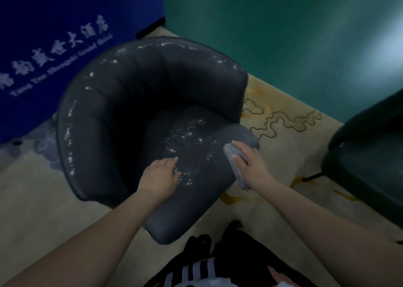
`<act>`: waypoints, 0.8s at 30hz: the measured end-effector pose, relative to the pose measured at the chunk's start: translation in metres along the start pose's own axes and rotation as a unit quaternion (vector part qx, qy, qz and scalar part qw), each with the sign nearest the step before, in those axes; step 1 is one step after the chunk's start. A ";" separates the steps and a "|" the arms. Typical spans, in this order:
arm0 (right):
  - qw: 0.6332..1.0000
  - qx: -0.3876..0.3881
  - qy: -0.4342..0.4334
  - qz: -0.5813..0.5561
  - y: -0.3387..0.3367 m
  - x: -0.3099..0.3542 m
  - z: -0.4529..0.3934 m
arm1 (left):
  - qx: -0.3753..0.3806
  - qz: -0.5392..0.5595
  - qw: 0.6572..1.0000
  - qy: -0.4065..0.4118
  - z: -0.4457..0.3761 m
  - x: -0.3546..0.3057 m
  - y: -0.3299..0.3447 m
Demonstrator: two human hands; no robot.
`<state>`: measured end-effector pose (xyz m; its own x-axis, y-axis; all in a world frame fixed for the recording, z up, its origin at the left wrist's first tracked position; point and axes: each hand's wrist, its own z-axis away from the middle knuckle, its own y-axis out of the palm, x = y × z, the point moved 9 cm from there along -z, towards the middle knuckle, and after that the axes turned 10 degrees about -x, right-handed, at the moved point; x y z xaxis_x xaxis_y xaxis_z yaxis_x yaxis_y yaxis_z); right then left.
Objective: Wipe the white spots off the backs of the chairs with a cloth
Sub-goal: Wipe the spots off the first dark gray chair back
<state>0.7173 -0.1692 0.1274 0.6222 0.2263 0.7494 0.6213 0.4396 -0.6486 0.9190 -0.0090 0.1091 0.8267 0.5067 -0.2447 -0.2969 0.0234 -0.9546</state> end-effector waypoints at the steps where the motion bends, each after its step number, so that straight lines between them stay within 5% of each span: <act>1: 1.000 0.014 -0.005 0.001 0.009 0.005 -0.007 | -0.001 0.004 1.000 -0.017 0.001 0.010 0.001; 15: 0.954 0.276 -0.113 0.042 0.155 0.031 -0.125 | -0.019 0.078 0.942 -0.327 0.003 0.112 0.063; 24: 0.917 0.357 -0.162 0.070 0.248 0.019 -0.167 | -0.025 0.093 0.900 -0.426 0.020 0.130 0.121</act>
<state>0.9626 -0.2011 -0.0411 0.4255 0.5201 0.7405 0.0046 0.8171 -0.5765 0.9816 0.0768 -0.0350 0.0919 0.9750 -0.2025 -0.3526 -0.1583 -0.9223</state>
